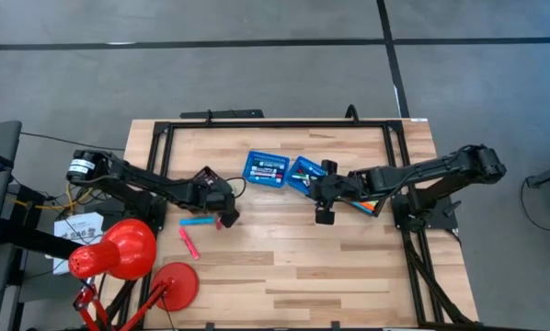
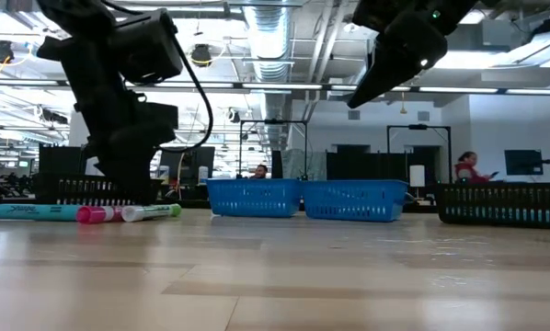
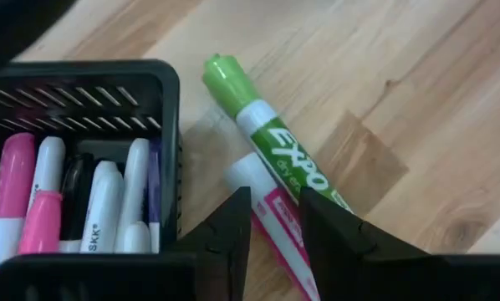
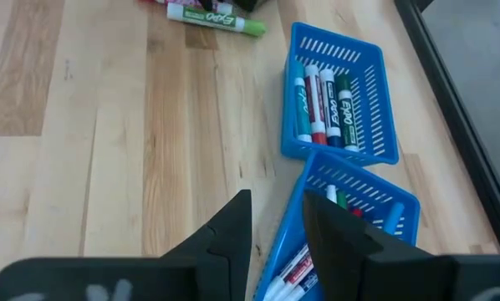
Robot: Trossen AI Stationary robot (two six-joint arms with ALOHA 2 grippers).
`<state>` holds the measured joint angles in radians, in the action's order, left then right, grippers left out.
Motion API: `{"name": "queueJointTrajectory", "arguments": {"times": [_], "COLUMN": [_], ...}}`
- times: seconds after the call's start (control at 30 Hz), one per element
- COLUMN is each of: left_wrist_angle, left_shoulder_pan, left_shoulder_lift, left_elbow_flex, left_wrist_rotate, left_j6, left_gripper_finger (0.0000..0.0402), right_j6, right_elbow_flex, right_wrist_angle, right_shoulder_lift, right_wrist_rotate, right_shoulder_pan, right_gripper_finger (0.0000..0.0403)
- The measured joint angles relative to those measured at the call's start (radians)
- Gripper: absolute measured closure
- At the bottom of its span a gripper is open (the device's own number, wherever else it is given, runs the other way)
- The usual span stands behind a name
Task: Pick & Place Markers
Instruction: Put the light green solvent marker into the left blue bin
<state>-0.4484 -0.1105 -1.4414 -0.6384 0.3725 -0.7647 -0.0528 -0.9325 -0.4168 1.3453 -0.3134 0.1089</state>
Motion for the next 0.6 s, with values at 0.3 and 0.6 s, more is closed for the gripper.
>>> {"name": "queueJointTrajectory", "arguments": {"times": [0.3, 0.6], "left_wrist_angle": [0.047, 0.137], "left_shoulder_pan": [0.023, 0.023], "left_shoulder_lift": [0.0, 0.0], "left_elbow_flex": [0.0, 0.0], "left_wrist_rotate": [-0.025, -0.037], "left_j6": [0.0, 0.029], "left_gripper_finger": [0.03, 0.026], "right_j6": [-0.008, -0.008], "right_elbow_flex": [0.0, 0.0], "right_wrist_angle": [0.012, 0.047], "right_shoulder_lift": [0.0, 0.0], "right_wrist_rotate": [0.0, 0.0], "right_shoulder_pan": [0.0, -0.017], "right_gripper_finger": [0.0305, 0.0305]}}
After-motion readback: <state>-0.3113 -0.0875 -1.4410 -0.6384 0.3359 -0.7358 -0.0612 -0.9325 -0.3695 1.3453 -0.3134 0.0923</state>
